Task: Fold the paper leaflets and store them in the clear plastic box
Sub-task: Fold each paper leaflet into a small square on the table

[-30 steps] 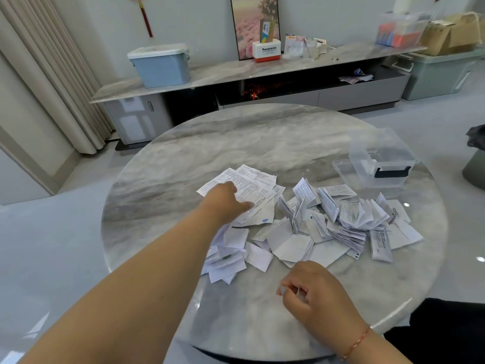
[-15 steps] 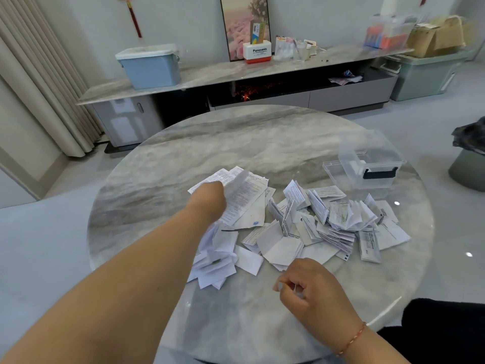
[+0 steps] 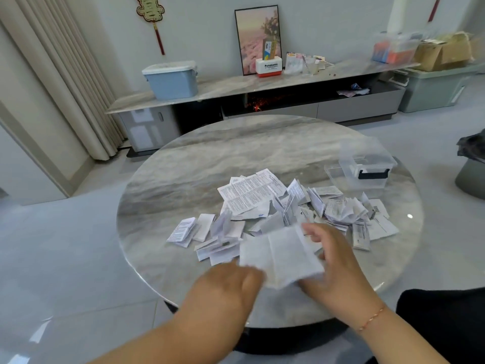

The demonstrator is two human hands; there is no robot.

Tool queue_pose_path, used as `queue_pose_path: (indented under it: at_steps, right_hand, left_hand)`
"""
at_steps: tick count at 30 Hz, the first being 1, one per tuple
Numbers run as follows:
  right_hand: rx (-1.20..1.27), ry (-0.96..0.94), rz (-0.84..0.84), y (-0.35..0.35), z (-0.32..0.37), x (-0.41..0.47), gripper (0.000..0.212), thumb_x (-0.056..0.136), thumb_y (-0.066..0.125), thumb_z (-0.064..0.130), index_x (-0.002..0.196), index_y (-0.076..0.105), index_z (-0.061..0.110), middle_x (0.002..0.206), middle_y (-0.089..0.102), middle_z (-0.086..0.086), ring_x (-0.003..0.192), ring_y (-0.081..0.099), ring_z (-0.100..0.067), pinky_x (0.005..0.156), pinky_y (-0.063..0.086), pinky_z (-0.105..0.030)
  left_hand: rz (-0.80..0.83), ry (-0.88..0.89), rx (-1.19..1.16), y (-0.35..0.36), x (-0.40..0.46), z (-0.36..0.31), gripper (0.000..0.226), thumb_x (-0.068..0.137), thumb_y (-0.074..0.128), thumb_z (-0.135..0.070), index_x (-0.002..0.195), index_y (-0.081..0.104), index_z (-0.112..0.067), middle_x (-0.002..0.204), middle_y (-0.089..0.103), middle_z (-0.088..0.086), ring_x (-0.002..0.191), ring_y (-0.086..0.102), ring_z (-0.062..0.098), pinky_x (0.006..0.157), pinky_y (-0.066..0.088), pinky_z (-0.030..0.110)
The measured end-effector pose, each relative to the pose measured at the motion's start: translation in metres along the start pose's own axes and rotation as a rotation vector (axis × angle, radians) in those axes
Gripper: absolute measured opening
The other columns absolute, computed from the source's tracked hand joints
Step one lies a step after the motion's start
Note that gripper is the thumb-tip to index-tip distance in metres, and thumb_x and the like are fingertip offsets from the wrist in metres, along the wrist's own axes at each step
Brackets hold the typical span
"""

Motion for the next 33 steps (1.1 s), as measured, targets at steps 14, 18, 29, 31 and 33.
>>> queue_pose_path:
  at_steps: [14, 18, 29, 31, 33]
  right_hand:
    - [-0.031, 0.637, 0.319, 0.040, -0.049, -0.050, 0.049, 0.073, 0.071, 0.021, 0.113, 0.042, 0.026, 0.101, 0.062, 0.008, 0.089, 0.063, -0.012, 0.076, 0.054, -0.029]
    - [0.138, 0.774, 0.348, 0.054, -0.041, -0.066, 0.063, 0.071, 0.070, 0.020, 0.123, 0.036, 0.020, 0.087, 0.059, 0.003, 0.057, 0.062, -0.014, 0.051, 0.051, -0.026]
    - [0.067, 0.261, 0.609, 0.059, -0.014, -0.044, 0.052, 0.070, 0.074, 0.025, 0.102, 0.045, 0.056, 0.109, 0.060, 0.022, 0.106, 0.054, 0.009, 0.092, 0.041, -0.011]
    - [0.031, 0.322, 0.503, 0.064, -0.016, -0.041, 0.046, 0.076, 0.068, 0.022, 0.106, 0.047, 0.051, 0.104, 0.064, 0.013, 0.099, 0.059, 0.002, 0.092, 0.045, -0.019]
    - [-0.085, 0.368, 0.448, 0.064, -0.015, -0.037, 0.047, 0.080, 0.064, 0.027, 0.120, 0.043, 0.042, 0.102, 0.062, 0.009, 0.096, 0.059, -0.008, 0.087, 0.044, -0.019]
  left_hand:
    - [0.115, -0.260, -0.188, 0.071, -0.025, -0.016, 0.058, 0.061, 0.062, -0.038, 0.112, 0.054, -0.013, 0.106, 0.060, 0.002, 0.098, 0.053, 0.019, 0.081, 0.049, 0.026]
    - [0.181, -0.285, -0.227, 0.109, -0.041, -0.034, 0.030, 0.057, 0.062, -0.030, 0.084, 0.067, -0.018, 0.091, 0.066, -0.002, 0.082, 0.065, 0.019, 0.067, 0.049, 0.026]
    - [-0.014, -0.544, -0.590, 0.109, -0.077, 0.023, 0.024, 0.082, 0.055, -0.041, 0.075, 0.065, -0.020, 0.100, 0.048, -0.023, 0.090, 0.048, -0.003, 0.073, 0.040, 0.010]
    - [-0.061, -0.639, -0.511, 0.107, -0.079, 0.028, 0.027, 0.080, 0.057, -0.043, 0.080, 0.064, -0.017, 0.089, 0.050, -0.019, 0.088, 0.045, -0.001, 0.073, 0.038, 0.015]
    - [-0.179, -0.764, -0.391, 0.093, -0.083, 0.038, 0.027, 0.071, 0.068, -0.028, 0.093, 0.059, -0.016, 0.093, 0.049, -0.014, 0.088, 0.042, 0.005, 0.078, 0.034, 0.017]
Point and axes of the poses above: each hand's wrist, its own x-axis towards the middle knuckle, its own y-axis out of the palm, z = x × y, the point moved 9 cm from there along x, towards the middle knuckle
